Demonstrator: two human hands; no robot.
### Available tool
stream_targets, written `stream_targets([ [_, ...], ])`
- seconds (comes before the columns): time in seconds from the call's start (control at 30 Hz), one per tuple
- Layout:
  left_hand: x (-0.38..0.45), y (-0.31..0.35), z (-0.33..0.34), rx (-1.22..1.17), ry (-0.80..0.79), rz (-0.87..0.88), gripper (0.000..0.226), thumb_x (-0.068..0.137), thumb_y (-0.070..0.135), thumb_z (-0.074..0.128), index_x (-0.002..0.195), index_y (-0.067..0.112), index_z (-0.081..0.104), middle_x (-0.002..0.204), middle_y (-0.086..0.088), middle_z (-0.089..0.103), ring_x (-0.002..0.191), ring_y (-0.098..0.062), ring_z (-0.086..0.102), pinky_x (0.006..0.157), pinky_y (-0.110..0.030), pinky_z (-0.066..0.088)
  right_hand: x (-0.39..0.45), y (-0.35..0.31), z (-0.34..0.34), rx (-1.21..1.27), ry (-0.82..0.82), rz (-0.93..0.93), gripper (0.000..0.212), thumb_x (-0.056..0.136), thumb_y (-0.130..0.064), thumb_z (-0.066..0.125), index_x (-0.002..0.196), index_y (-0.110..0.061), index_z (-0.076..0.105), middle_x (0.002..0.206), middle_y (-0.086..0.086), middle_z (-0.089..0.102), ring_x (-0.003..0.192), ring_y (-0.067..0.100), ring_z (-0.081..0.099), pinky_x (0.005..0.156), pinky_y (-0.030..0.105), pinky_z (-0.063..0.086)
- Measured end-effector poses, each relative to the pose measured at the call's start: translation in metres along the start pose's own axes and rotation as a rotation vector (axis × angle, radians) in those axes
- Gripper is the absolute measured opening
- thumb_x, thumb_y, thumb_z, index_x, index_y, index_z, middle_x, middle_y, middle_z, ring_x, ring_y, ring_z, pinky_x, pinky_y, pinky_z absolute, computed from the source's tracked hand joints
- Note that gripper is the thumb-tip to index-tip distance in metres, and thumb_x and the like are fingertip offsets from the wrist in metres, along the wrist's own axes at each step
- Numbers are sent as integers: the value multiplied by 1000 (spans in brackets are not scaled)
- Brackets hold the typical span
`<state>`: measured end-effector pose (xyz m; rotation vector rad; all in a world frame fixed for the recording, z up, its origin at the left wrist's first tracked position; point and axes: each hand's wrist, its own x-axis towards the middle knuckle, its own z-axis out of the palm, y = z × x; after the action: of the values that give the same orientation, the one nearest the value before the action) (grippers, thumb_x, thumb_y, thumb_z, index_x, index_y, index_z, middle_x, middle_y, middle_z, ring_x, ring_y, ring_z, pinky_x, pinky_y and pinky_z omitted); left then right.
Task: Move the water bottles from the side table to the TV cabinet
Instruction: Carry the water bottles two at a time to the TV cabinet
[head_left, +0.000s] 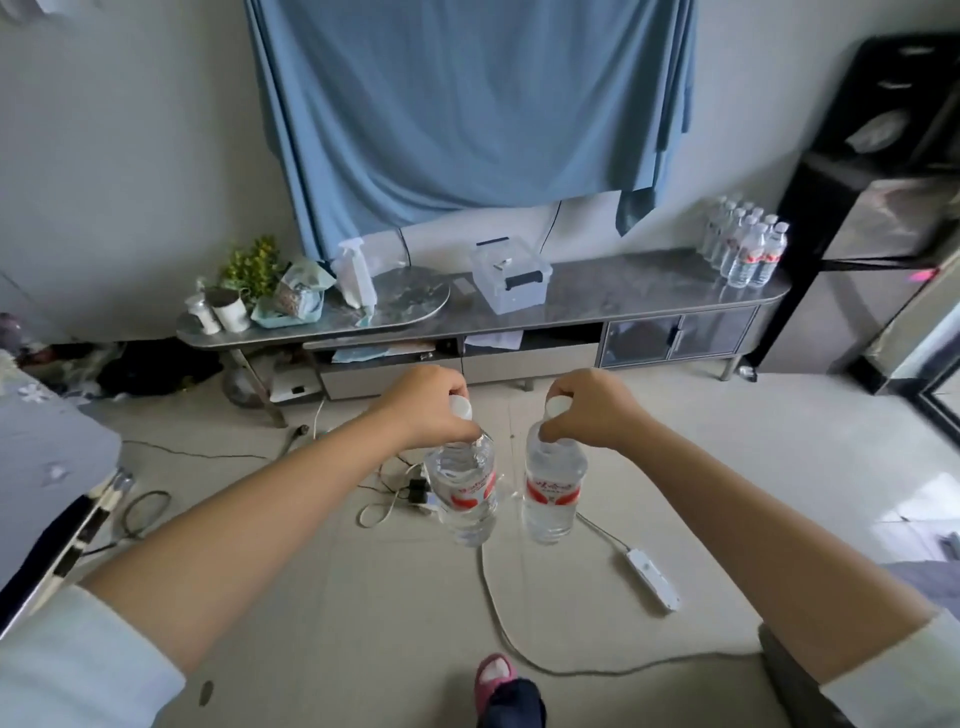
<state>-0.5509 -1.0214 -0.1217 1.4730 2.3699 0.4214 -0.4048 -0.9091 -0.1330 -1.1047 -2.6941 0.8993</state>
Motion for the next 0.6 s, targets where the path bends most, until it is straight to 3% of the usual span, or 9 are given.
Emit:
stream_targets([
  [0.17, 105, 4, -17, 27, -44, 99, 22, 71, 24, 76, 77, 15, 56, 85, 0, 55, 81, -16, 51, 55, -19, 35, 80, 29, -42, -32, -12, 80, 34, 73, -17, 73, 104, -5, 65, 92, 3, 52, 83, 19, 50, 58, 23, 42],
  [0.3, 199, 16, -29, 59, -39, 166, 21, 70, 22, 75, 76, 15, 57, 84, -2, 56, 80, -18, 50, 59, -24, 37, 145, 64, -77, -35, 67, 139, 20, 70, -15, 74, 84, -17, 59, 90, 3, 52, 83, 21, 48, 54, 20, 36],
  [0.37, 240, 24, -30, 34, -32, 175, 20, 70, 21, 75, 75, 16, 55, 85, -2, 55, 81, -19, 50, 63, -25, 39, 173, 83, -94, -39, 106, 164, 23, 71, -15, 73, 91, -12, 64, 91, 2, 52, 84, 20, 47, 62, 23, 38],
  [0.43, 286, 35, -28, 18, -38, 176, 23, 71, 21, 74, 70, 19, 52, 85, 0, 54, 81, -18, 50, 59, -24, 38, 204, 104, -116, -73, 123, 192, 31, 72, -15, 73, 101, -6, 65, 92, 2, 51, 86, 19, 47, 70, 26, 38],
  [0.6, 387, 69, -19, -44, -59, 153, 25, 71, 20, 75, 66, 18, 51, 85, -1, 56, 82, -17, 51, 58, -21, 37, 270, 157, -173, -85, 101, 204, 32, 72, -16, 73, 102, -7, 66, 92, 3, 54, 84, 19, 51, 72, 27, 45],
])
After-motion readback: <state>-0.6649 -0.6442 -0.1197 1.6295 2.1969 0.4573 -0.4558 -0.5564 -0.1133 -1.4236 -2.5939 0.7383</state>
